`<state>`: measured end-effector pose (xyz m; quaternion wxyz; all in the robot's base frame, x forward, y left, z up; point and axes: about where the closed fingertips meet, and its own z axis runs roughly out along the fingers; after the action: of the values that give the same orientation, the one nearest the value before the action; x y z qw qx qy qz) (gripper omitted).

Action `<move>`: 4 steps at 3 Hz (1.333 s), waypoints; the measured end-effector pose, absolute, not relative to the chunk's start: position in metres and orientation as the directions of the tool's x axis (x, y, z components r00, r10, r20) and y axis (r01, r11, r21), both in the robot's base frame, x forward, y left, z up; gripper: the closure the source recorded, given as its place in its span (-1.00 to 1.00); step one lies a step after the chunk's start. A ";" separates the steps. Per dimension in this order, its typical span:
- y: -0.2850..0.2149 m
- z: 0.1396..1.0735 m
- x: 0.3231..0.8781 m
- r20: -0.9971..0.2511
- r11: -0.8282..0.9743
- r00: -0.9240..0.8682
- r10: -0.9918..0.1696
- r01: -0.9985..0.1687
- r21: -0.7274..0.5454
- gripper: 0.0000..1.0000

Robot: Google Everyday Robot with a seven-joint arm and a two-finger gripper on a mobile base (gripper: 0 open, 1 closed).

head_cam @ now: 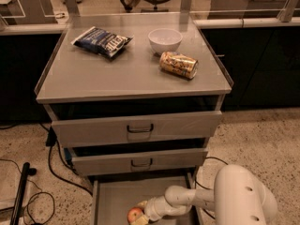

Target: Pick apple from bottom drawer and place on counter

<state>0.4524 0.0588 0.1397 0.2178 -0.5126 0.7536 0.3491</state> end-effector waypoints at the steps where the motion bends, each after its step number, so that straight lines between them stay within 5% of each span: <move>1: 0.043 0.155 0.465 -0.697 0.247 -0.387 -0.604 -0.922 0.298 1.00; 4: -0.014 0.236 0.507 -0.737 0.305 -0.364 -0.570 -0.926 0.221 1.00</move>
Offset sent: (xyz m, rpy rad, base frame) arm 0.0500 -0.0572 0.0487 0.0605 -0.0442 -0.0992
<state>0.5074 -0.0144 0.2362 0.2750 -0.4925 0.7596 0.3238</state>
